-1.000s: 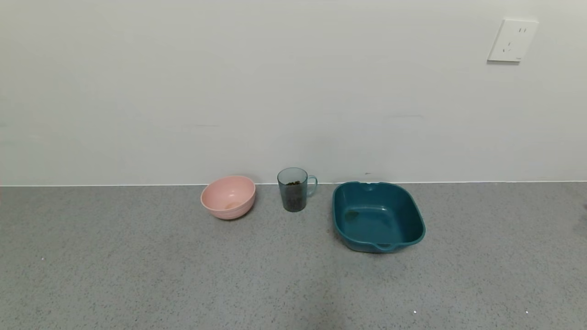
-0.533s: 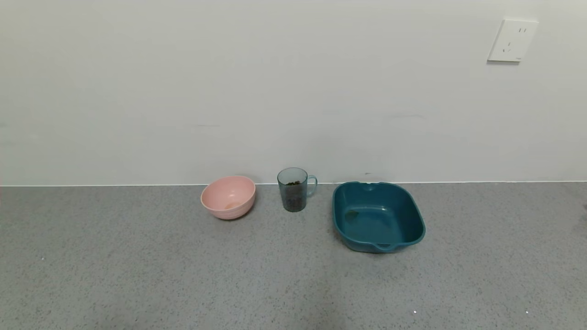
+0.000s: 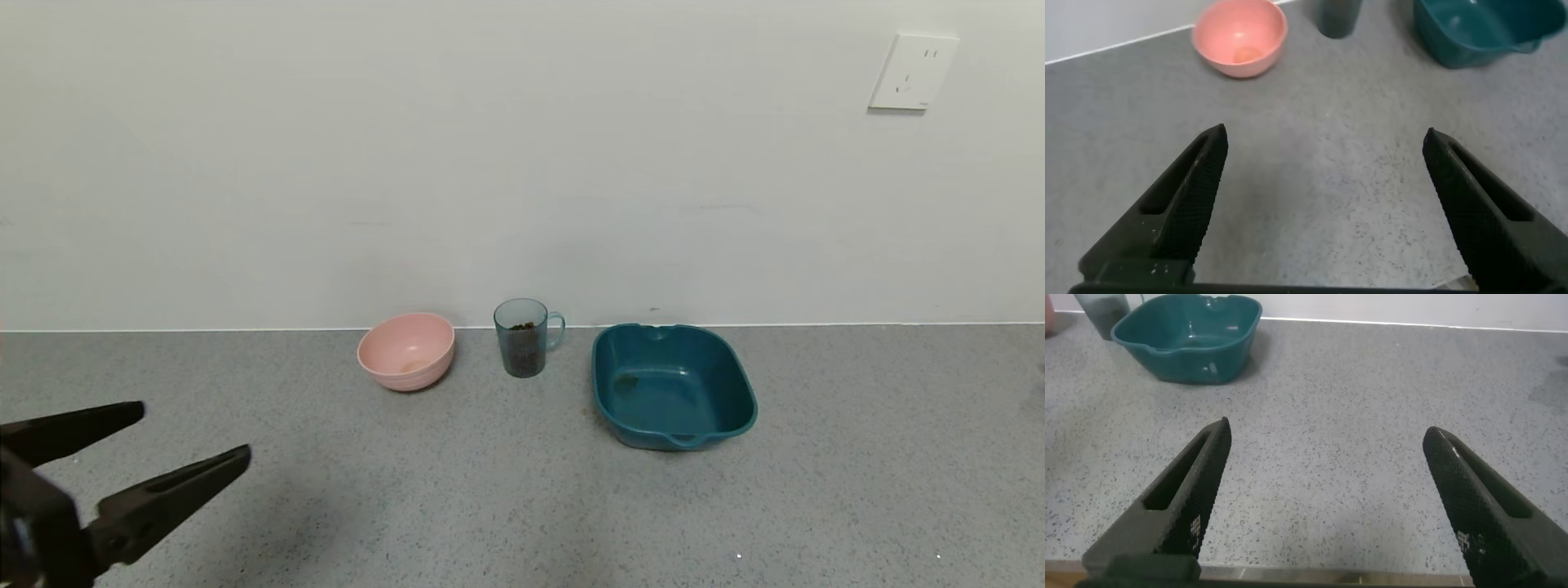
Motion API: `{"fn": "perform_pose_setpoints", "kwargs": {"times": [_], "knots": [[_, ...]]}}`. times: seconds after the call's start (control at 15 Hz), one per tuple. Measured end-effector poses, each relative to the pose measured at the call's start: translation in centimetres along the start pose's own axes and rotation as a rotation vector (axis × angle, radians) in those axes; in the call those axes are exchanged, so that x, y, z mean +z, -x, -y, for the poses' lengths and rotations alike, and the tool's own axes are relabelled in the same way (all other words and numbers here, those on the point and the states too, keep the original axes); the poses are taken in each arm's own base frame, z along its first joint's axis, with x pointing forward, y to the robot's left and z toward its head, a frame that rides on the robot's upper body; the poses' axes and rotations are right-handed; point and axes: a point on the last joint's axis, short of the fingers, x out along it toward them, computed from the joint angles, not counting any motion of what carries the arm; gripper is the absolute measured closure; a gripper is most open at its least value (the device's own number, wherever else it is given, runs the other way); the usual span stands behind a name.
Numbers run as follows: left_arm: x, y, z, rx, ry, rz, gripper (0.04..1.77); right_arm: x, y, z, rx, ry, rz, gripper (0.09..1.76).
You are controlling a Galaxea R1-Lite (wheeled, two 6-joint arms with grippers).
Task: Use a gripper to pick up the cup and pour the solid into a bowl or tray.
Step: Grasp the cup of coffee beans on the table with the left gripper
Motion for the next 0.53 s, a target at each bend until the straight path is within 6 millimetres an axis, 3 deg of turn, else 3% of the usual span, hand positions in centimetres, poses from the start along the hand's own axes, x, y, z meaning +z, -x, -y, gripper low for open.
{"fn": "perform_pose_setpoints", "kwargs": {"times": [0.27, 0.53], "knots": [[2.2, -6.6, 1.9, -0.112, -0.035, -0.113, 0.09, 0.0, 0.0, 0.0, 0.000, -0.001, 0.000, 0.14], [2.5, -13.9, 4.0, -0.098, -0.055, -0.121, 0.09, 0.0, 0.0, 0.0, 0.000, 0.000, 0.000, 0.14]]}}
